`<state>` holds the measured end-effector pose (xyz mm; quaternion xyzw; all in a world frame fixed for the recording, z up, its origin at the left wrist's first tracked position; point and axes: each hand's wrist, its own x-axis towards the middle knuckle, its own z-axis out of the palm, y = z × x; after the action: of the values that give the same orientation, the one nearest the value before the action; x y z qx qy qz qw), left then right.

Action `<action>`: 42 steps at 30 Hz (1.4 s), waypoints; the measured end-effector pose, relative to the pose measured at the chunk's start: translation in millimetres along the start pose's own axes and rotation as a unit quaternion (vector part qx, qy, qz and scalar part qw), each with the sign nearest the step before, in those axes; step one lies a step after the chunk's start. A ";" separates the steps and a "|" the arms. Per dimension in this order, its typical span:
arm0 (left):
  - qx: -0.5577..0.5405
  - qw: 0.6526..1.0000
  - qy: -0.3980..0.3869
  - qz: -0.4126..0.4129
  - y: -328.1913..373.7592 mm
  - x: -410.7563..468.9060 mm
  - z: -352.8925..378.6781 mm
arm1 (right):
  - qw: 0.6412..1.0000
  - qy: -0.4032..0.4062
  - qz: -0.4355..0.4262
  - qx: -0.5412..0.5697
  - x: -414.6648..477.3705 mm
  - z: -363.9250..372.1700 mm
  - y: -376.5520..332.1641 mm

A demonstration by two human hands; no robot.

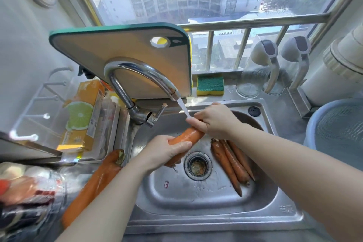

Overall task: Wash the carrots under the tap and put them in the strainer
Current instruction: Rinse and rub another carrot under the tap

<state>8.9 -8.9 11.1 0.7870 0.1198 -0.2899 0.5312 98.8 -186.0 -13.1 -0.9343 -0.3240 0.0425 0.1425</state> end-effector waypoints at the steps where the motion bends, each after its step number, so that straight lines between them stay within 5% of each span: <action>1: -0.013 1.000 0.012 -0.011 1.6 -3.1 0.9 | 0.997 0.021 0.059 0.049 2.5 8.0 -2.7; 3: -0.025 0.999 0.032 -0.026 2.6 -8.4 3.0 | 0.958 0.053 0.197 0.200 7.6 24.1 -11.9; 8: -0.034 0.997 0.062 -0.039 -1.2 -17.6 10.3 | 0.747 0.136 0.413 0.503 19.2 48.9 -39.0; 12: -0.068 0.993 0.076 -0.058 -3.7 -18.8 14.4 | 0.512 0.172 0.451 0.711 18.6 45.5 -55.8; 15: -0.134 0.980 0.079 -0.122 -3.3 -17.1 11.2 | 0.450 0.163 0.434 0.764 15.3 36.7 -70.1; 17: -0.248 0.951 0.046 -0.180 -3.0 -17.3 8.4 | 0.455 0.142 0.405 0.780 10.4 32.1 -81.7; 21: -0.425 0.869 -0.028 -0.252 -5.2 -22.1 7.6 | 0.650 0.117 0.381 0.647 1.6 39.6 -88.8; 22: -0.433 0.864 -0.034 -0.254 -6.8 -22.3 8.6 | 0.674 0.117 0.381 0.622 2.3 44.1 -86.6; 24: -0.430 0.866 -0.040 -0.253 -9.0 -23.3 11.2 | 0.662 0.099 0.397 0.629 6.8 47.3 -83.2; 28: -0.378 0.892 -0.037 -0.242 -11.2 -26.7 17.4 | 0.535 0.117 0.441 0.711 13.4 44.4 -71.2; 32: -0.401 0.882 -0.054 -0.241 -9.0 -26.9 18.8 | 0.514 0.114 0.465 0.712 6.8 36.0 -68.9; 34: -0.458 0.852 -0.064 -0.247 -5.7 -23.1 18.4 | 0.510 0.118 0.421 0.741 2.1 33.8 -77.8; 37: -0.521 0.811 -0.080 -0.254 -3.3 -19.7 19.2 | 0.554 0.082 0.366 0.743 -9.4 34.5 -84.0; 42: -0.492 0.827 -0.123 -0.245 -6.2 -22.7 23.3 | 0.594 0.074 0.412 0.687 -3.0 32.3 -67.4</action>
<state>-20.1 -24.7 13.4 0.3245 0.3689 -0.4076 0.7697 50.9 -129.7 -24.2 -0.5942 0.2321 0.2374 0.7326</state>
